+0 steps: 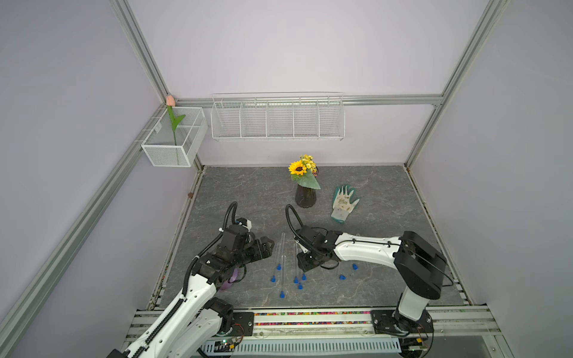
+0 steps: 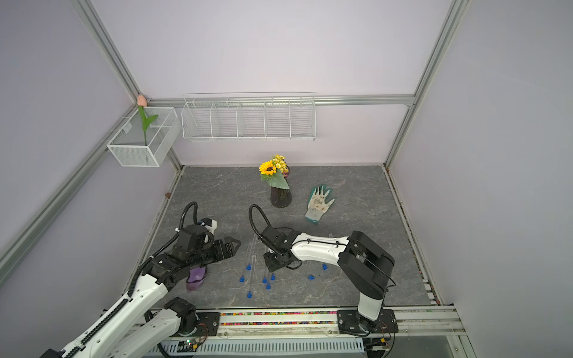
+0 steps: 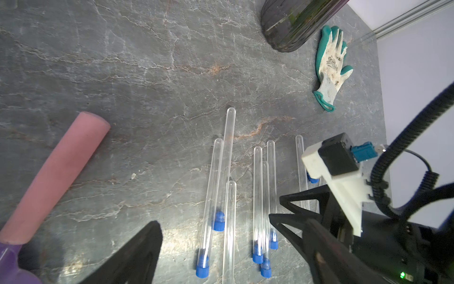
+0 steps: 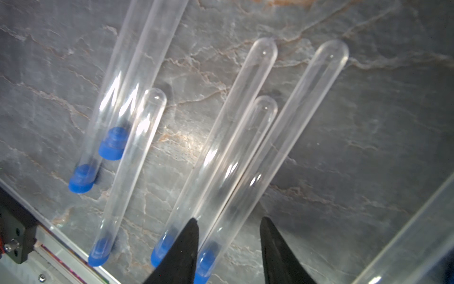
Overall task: Remove stoppers from test tubes
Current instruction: Pick up the test tube at the center of the board.
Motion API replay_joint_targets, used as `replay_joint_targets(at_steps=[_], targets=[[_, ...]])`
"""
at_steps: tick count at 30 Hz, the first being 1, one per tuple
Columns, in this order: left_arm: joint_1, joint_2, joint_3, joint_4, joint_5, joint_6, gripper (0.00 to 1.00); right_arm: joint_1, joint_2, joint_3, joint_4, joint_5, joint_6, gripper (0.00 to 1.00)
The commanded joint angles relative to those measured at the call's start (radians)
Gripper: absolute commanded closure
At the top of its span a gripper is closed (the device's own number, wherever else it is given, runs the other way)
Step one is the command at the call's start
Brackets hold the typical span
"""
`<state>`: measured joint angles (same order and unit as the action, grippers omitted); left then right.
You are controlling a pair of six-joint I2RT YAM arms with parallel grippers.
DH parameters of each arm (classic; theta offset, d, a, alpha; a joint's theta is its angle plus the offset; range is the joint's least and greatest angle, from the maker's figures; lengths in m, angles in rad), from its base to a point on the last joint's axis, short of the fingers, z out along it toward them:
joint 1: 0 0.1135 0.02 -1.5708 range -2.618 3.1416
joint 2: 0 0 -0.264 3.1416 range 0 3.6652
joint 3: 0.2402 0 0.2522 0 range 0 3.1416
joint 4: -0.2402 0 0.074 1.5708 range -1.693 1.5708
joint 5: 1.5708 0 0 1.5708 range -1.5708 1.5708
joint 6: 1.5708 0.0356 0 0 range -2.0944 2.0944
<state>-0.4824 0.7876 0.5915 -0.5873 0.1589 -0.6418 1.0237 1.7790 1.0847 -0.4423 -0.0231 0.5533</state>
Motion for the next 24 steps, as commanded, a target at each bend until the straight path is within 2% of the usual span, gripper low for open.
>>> replay_joint_targets(at_steps=[1,12,24], targets=[[0.007,0.004,-0.003,0.006,0.009,0.017,0.09,0.006,0.014,0.017,-0.028,0.023,0.002,0.57],[0.006,0.009,-0.005,0.009,0.011,0.017,0.08,0.007,0.028,0.018,-0.042,0.040,0.002,0.67],[0.007,0.010,-0.005,0.009,0.015,0.015,0.08,0.006,0.038,0.021,-0.107,0.106,0.004,0.65]])
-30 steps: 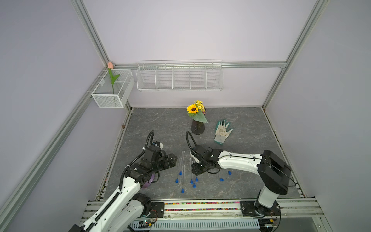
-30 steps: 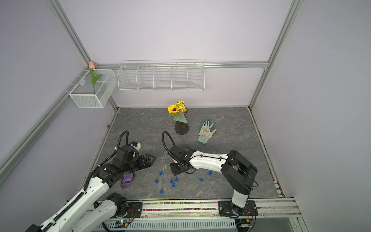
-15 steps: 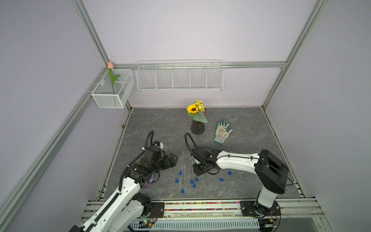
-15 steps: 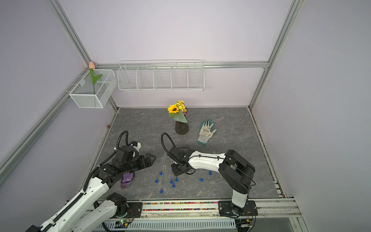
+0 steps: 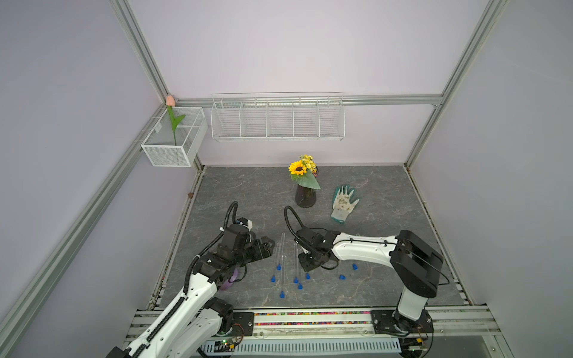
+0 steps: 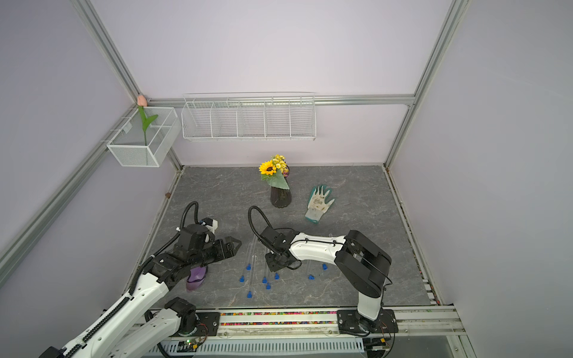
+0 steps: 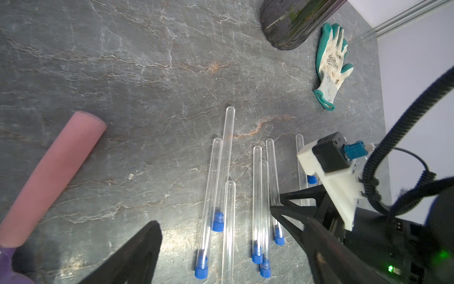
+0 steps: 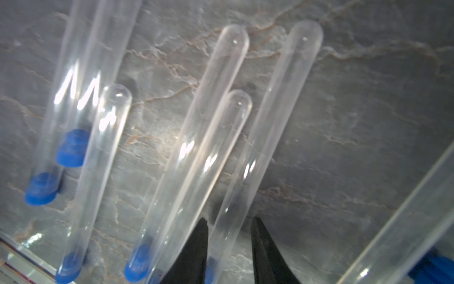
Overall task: Remove stoppers from test tubes
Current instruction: Pick up the test tube at the center of the board.
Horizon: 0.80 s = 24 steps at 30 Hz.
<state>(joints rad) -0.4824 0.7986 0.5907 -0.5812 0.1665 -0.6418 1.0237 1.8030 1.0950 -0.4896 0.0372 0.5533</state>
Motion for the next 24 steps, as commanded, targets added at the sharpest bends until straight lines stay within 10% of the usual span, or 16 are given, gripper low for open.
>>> replay_joint_targets(at_steps=[1,24], targets=[[0.007,-0.001,-0.005,0.003,0.009,0.014,0.08,0.006,0.013,0.011,-0.068,0.056,0.002,0.64],[0.007,0.125,0.002,0.150,0.146,-0.126,0.08,-0.001,-0.051,-0.057,-0.094,0.105,0.019,0.83]])
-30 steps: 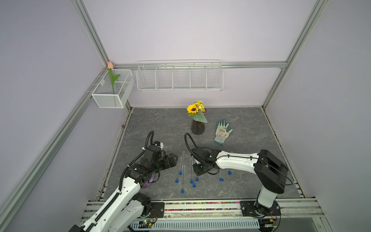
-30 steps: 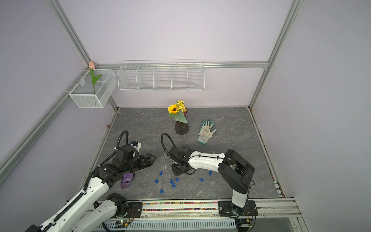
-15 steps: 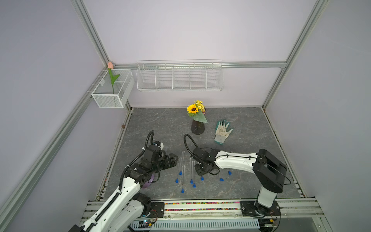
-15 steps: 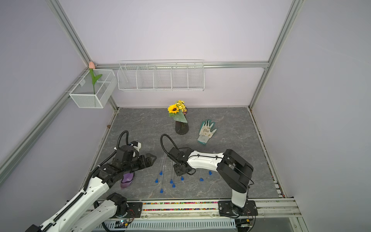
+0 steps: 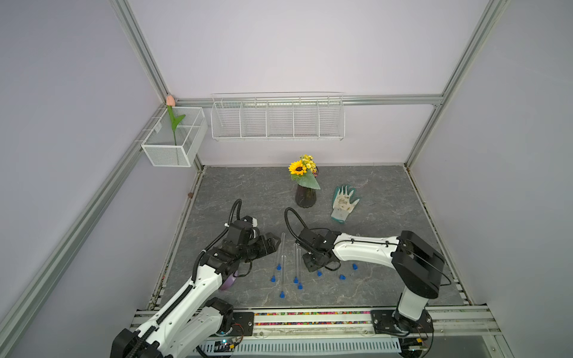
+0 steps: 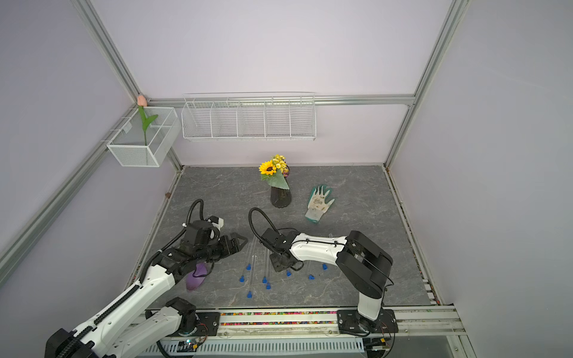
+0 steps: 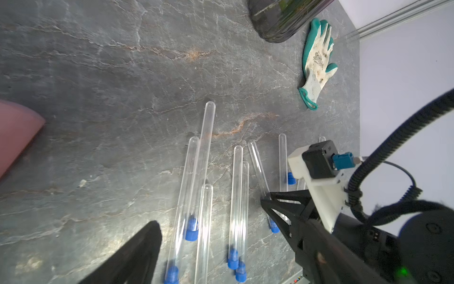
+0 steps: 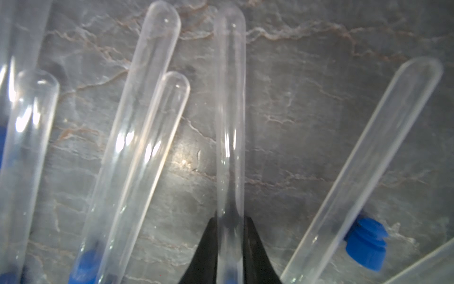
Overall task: Remove stoppers from test tubes
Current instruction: Pick up the test tube at the center of the board.
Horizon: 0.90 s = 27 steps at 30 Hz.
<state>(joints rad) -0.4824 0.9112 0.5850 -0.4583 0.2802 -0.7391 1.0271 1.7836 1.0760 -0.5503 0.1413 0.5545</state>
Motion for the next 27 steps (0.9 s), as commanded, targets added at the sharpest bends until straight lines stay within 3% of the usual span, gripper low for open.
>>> replay_joint_targets(at_steps=[1,6,9,17,27], targets=[[0.007,0.018,0.013,0.029,0.043,-0.033,0.08,-0.009,-0.046,-0.045,-0.026,-0.003,0.019,0.83],[0.006,0.040,0.031,0.069,0.119,-0.039,0.04,-0.028,-0.131,-0.075,0.024,-0.035,-0.002,0.83],[0.006,0.052,0.035,0.111,0.158,-0.055,0.00,-0.054,-0.205,-0.109,0.090,-0.115,-0.012,0.84],[-0.004,0.113,0.055,0.312,0.313,-0.102,0.01,-0.141,-0.417,-0.157,0.117,-0.243,-0.077,0.84],[-0.167,0.244,0.223,0.319,0.293,-0.022,0.00,-0.176,-0.589,-0.152,0.117,-0.400,-0.122,0.84]])
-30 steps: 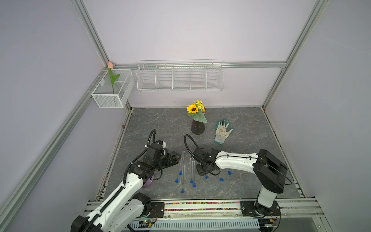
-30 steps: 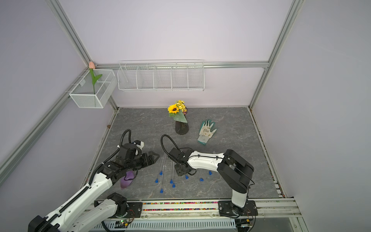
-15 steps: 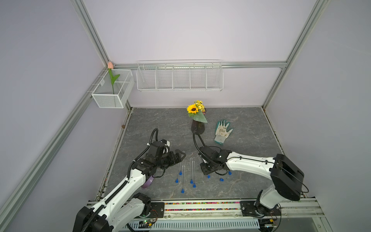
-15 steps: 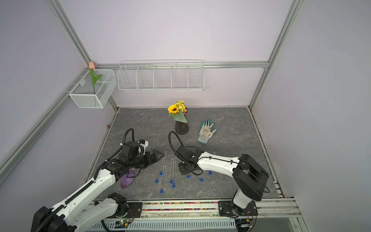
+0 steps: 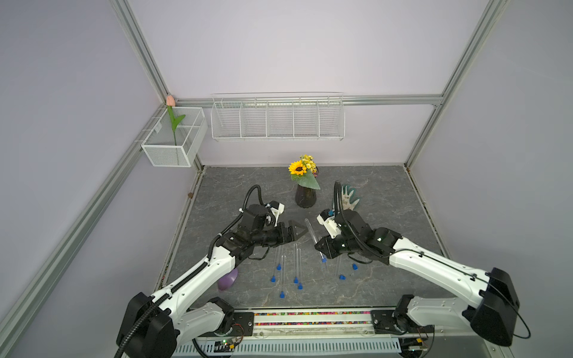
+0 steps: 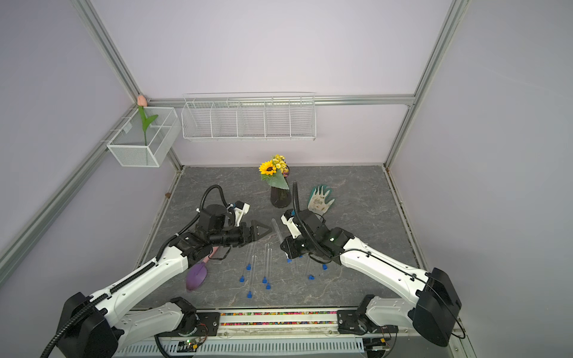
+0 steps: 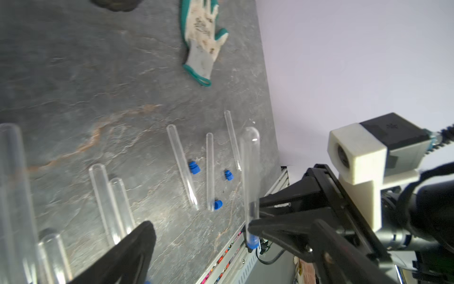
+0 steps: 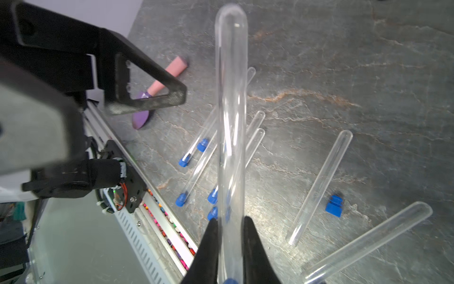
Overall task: Remove stoppers from test tubes
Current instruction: Pick up the test tube at the center of the board.
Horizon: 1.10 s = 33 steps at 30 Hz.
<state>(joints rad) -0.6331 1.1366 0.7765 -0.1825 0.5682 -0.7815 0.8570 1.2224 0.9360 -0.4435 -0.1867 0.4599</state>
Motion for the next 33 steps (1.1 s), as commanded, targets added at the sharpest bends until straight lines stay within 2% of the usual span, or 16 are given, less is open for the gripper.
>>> replay_joint_targets(at_steps=[1,9,26,33], targets=[[-0.020,0.024,0.033,0.056,0.004,0.014,0.01,-0.007,-0.037,-0.014,0.016,-0.084,-0.026,0.84],[-0.056,0.052,0.058,0.078,-0.022,-0.001,0.16,-0.007,-0.081,-0.039,0.066,-0.152,-0.006,0.84],[-0.077,0.076,0.064,0.089,-0.034,-0.016,0.51,-0.006,-0.078,-0.051,0.088,-0.165,0.005,0.85],[-0.077,0.077,0.061,0.088,-0.036,-0.019,0.60,-0.006,-0.079,-0.051,0.092,-0.165,0.009,0.85]])
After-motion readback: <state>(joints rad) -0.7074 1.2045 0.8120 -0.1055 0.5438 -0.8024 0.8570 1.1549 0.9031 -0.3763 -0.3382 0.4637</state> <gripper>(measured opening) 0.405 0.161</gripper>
